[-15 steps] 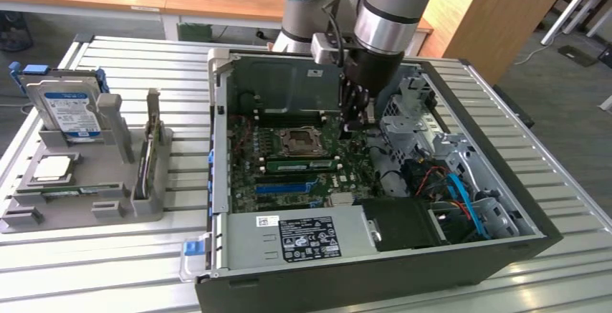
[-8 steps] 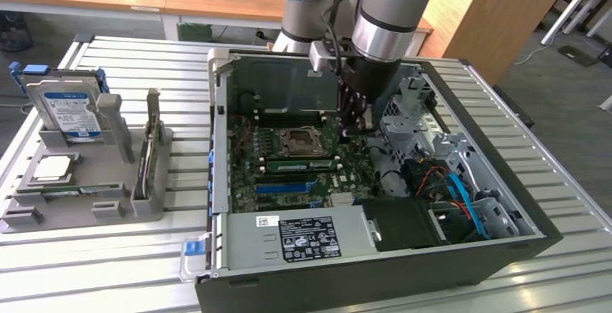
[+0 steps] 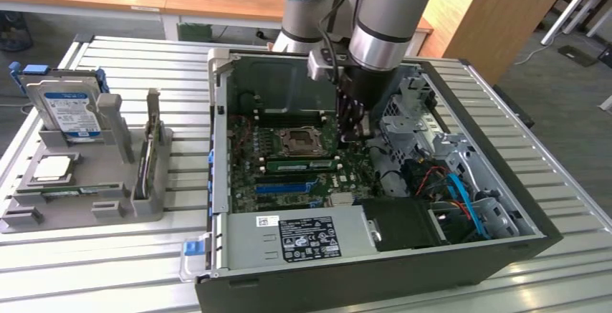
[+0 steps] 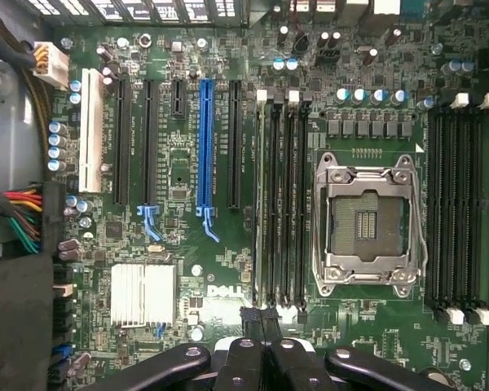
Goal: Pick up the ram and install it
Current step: 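Press down the ram until it locks into place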
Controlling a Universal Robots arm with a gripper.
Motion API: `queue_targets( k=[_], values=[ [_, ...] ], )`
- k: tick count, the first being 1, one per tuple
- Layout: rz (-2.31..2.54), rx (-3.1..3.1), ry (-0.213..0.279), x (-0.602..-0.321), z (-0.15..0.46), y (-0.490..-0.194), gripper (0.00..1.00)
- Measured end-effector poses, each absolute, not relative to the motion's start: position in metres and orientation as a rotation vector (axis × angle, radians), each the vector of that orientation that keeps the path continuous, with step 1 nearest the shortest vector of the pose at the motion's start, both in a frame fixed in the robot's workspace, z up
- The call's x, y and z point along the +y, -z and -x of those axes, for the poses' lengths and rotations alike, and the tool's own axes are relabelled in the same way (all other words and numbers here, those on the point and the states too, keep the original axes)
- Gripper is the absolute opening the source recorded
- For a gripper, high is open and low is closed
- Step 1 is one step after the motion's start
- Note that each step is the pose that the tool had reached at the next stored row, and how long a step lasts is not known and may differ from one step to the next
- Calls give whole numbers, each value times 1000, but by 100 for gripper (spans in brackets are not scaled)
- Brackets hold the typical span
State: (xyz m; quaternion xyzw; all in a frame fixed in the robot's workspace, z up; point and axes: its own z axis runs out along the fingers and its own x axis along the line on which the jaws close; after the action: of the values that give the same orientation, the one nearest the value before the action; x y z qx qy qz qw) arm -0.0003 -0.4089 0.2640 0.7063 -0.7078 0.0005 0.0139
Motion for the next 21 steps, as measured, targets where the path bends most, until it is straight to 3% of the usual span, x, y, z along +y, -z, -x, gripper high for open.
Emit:
queue_targets(
  k=[21],
  values=[
    [-2201, -2206, -5, -409, 0, -247, 10]
  ],
)
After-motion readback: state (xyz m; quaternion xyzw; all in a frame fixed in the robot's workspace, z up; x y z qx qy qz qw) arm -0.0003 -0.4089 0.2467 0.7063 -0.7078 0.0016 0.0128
